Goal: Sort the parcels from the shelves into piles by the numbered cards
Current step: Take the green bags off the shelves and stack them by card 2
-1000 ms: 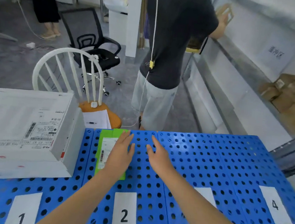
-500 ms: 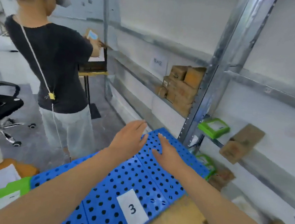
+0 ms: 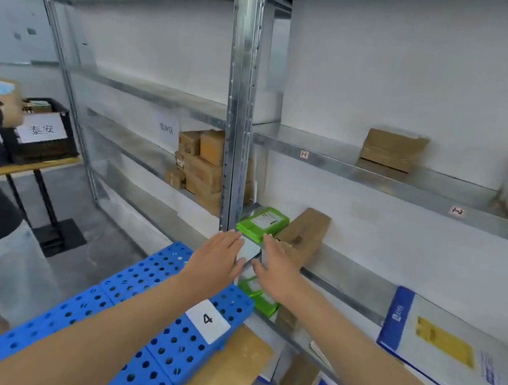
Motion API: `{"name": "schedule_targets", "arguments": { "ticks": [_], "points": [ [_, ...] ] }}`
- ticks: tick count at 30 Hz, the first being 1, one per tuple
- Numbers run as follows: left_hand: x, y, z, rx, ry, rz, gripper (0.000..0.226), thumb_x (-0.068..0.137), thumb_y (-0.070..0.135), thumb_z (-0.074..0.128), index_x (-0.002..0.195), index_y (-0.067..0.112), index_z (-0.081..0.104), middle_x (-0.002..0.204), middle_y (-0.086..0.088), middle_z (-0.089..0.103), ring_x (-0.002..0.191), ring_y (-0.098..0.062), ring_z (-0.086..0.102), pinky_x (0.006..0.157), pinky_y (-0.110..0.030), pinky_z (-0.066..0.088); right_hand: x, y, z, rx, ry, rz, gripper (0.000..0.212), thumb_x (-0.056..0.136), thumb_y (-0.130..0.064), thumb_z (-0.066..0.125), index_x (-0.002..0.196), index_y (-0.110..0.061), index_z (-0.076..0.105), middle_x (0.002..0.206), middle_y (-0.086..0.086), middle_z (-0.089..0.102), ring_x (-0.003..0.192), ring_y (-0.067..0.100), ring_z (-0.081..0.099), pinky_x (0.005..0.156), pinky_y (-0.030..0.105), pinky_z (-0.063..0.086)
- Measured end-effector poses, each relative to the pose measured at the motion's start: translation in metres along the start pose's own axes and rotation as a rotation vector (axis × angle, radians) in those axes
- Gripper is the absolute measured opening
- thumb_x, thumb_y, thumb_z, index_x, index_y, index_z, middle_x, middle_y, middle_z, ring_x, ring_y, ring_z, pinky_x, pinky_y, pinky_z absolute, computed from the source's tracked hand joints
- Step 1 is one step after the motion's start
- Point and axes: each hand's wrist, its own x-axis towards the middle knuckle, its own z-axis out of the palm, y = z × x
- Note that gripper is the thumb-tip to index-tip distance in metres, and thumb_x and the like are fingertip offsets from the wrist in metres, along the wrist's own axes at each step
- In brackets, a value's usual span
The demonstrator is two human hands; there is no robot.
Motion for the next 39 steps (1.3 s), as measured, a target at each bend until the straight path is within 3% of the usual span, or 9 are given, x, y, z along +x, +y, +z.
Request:
{"name": "schedule_targets", "arguments": {
  "ticks": [5, 10, 15, 17, 21, 25, 31, 36, 39],
  "points": [
    [0.033, 0.008, 0.014, 0.028, 0.017, -0.059, 0.035, 0.086, 0.031, 0.066, 0.109, 0.004, 0.068, 0.115, -0.008, 0.068, 0.109, -0.023, 0.064, 0.094, -0.033, 0.05, 0.019, 0.027, -0.011, -0.009, -0.015, -0.039, 0.068, 0.101, -0.034, 0.042, 0.154, -0.008, 0.007, 0.162, 0.01, 0.007, 0.149, 0.021, 0.009, 0.121, 0.038, 0.014],
    [0.063, -0.002, 0.036, -0.013, -0.018, -0.099, 0.04, 0.093, 0.027, 0.058, 0.122, 0.0, 0.061, 0.13, -0.015, 0.059, 0.122, -0.03, 0.055, 0.107, -0.038, 0.039, 0.05, 0.031, -0.016, -0.04, -0.08, -0.09, 0.067, 0.103, -0.032, 0.039, 0.154, -0.006, 0.005, 0.162, 0.01, 0.005, 0.147, 0.024, 0.015, 0.117, 0.031, 0.018],
    [0.099, -0.031, 0.06, -0.052, -0.039, -0.121, 0.042, 0.086, 0.033, 0.041, 0.095, 0.005, 0.071, 0.1, -0.008, 0.069, 0.09, -0.023, 0.068, 0.089, -0.03, 0.049, 0.098, 0.035, -0.008, 0.056, -0.125, -0.112, 0.063, 0.104, -0.024, 0.038, 0.153, -0.005, 0.003, 0.161, 0.011, 0.006, 0.148, 0.021, 0.01, 0.118, 0.027, 0.011],
    [0.114, -0.045, 0.076, -0.112, -0.041, -0.129, 0.04, 0.087, 0.028, 0.043, 0.1, 0.001, 0.07, 0.105, -0.011, 0.068, 0.095, -0.027, 0.067, 0.09, -0.031, 0.051, 0.123, 0.039, -0.001, 0.078, -0.104, -0.063, 0.063, 0.104, -0.028, 0.036, 0.153, -0.006, 0.005, 0.161, 0.01, 0.007, 0.148, 0.022, 0.012, 0.119, 0.029, 0.012],
    [0.151, -0.076, 0.121, -0.192, -0.079, -0.166, 0.035, 0.091, 0.02, 0.057, 0.118, -0.002, 0.061, 0.124, -0.017, 0.06, 0.118, -0.033, 0.055, 0.106, -0.038, 0.038, 0.18, 0.05, 0.022, 0.161, -0.077, 0.086, 0.063, 0.103, -0.033, 0.033, 0.154, -0.01, 0.005, 0.162, 0.008, 0.007, 0.149, 0.021, 0.012, 0.121, 0.034, 0.015],
    [0.186, -0.1, 0.174, -0.25, -0.192, -0.175, 0.034, 0.092, 0.023, 0.05, 0.119, 0.003, 0.058, 0.123, -0.013, 0.058, 0.115, -0.031, 0.055, 0.101, -0.037, 0.043, 0.241, 0.068, 0.049, 0.062, -0.023, 0.229, 0.062, 0.104, -0.028, 0.032, 0.153, -0.003, 0.003, 0.162, 0.013, -0.002, 0.15, 0.024, 0.002, 0.122, 0.035, 0.008],
    [0.215, -0.136, 0.232, -0.362, -0.348, -0.196, 0.034, 0.096, 0.02, 0.044, 0.127, 0.008, 0.05, 0.131, -0.006, 0.052, 0.12, -0.024, 0.05, 0.098, -0.034, 0.043, 0.297, 0.089, 0.09, -0.121, -0.033, 0.269, 0.06, 0.104, -0.026, 0.029, 0.153, -0.004, 0.001, 0.162, 0.012, -0.005, 0.149, 0.025, -0.008, 0.122, 0.04, -0.003],
    [0.235, -0.143, 0.275, -0.451, -0.399, -0.223, 0.03, 0.098, 0.025, 0.044, 0.121, 0.008, 0.053, 0.122, -0.006, 0.054, 0.111, -0.025, 0.056, 0.085, -0.031, 0.046, 0.339, 0.111, 0.11, 0.042, 0.038, 0.448, 0.061, 0.103, -0.027, 0.028, 0.153, -0.001, 0.004, 0.162, 0.014, 0.0, 0.15, 0.025, -0.003, 0.122, 0.038, 0.002],
    [0.247, -0.134, 0.293, -0.452, -0.489, -0.203, 0.024, 0.098, 0.017, 0.044, 0.117, 0.006, 0.053, 0.12, -0.009, 0.054, 0.108, -0.023, 0.056, 0.082, -0.025, 0.043, 0.357, 0.125, 0.12, 0.145, 0.114, 0.543, 0.063, 0.101, -0.024, 0.034, 0.152, -0.001, 0.006, 0.16, 0.018, 0.0, 0.148, 0.031, 0.009, 0.121, 0.038, 0.014]
  ]
}}
